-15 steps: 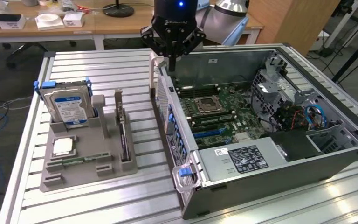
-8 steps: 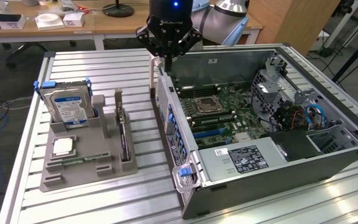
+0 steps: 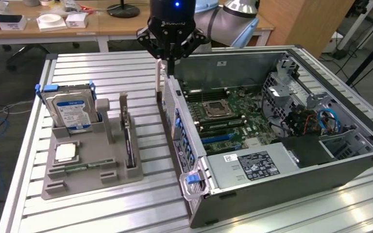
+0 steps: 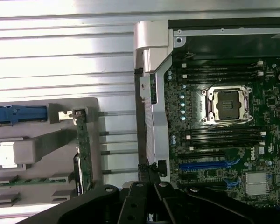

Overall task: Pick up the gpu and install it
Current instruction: 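Reach for the gpu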

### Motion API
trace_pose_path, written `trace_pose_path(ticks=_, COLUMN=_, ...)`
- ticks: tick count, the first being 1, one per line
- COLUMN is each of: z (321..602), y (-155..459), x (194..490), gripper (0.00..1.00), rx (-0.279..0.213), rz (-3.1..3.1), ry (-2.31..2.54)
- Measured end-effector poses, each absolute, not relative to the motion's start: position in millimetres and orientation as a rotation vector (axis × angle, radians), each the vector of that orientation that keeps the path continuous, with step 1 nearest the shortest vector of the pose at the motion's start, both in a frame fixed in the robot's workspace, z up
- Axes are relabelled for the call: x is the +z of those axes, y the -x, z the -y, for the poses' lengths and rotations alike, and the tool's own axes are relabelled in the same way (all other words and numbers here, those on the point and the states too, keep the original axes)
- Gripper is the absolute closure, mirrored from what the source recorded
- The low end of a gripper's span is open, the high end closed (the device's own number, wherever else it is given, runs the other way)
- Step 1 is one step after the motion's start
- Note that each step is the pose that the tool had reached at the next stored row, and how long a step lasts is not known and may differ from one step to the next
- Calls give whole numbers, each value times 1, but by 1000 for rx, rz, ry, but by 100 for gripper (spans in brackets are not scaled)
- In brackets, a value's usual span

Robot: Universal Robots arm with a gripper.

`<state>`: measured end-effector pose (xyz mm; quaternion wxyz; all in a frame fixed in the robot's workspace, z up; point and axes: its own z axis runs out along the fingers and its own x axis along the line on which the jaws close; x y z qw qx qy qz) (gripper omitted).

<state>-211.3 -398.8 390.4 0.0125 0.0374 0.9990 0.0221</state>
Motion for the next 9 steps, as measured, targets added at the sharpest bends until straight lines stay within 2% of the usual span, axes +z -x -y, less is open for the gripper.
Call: trace_pose_path(ticks=9, z=399, y=221, x=390, gripper=89, rx=69, rz=-3114, ry=-117)
